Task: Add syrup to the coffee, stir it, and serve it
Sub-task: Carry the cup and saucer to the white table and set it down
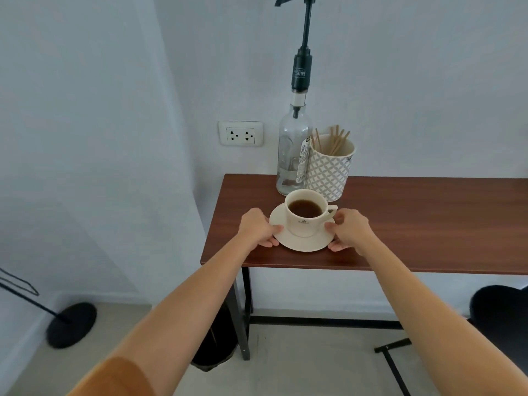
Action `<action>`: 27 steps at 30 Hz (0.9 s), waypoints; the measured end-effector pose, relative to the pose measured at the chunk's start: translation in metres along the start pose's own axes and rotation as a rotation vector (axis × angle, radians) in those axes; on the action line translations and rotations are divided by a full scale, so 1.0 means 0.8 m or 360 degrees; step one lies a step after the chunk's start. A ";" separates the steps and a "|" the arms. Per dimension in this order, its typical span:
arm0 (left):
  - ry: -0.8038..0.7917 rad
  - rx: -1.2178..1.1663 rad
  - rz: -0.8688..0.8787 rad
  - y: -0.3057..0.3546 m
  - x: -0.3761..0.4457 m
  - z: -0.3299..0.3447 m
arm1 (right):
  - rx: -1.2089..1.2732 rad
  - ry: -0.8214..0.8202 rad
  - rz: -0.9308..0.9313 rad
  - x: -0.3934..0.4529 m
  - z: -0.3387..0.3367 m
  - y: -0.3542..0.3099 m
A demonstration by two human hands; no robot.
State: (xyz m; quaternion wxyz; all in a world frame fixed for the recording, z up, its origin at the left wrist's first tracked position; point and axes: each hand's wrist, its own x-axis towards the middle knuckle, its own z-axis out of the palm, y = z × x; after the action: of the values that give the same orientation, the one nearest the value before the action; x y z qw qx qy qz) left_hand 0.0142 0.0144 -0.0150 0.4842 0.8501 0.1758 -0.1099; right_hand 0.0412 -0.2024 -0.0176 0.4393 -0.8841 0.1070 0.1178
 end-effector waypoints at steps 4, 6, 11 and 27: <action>-0.0060 -0.0083 -0.0072 -0.001 0.006 -0.002 | 0.0008 0.0002 0.0082 0.003 0.004 -0.003; -0.0081 -0.0130 -0.0081 -0.003 0.007 -0.004 | 0.0050 0.0005 0.0125 0.004 0.007 -0.002; -0.0091 -0.0226 -0.0057 -0.009 0.005 -0.013 | 0.0160 -0.0016 0.0158 -0.002 0.013 -0.004; 0.0336 -0.0588 -0.0077 -0.060 -0.149 -0.071 | 0.0226 -0.0476 -0.0295 -0.088 0.034 -0.052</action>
State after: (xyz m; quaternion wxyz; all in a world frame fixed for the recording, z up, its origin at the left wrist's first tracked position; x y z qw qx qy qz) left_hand -0.1135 0.0633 0.0188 0.6078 0.7493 0.2630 0.0023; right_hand -0.0165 -0.1502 0.0188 0.5206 -0.8296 -0.0334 0.1989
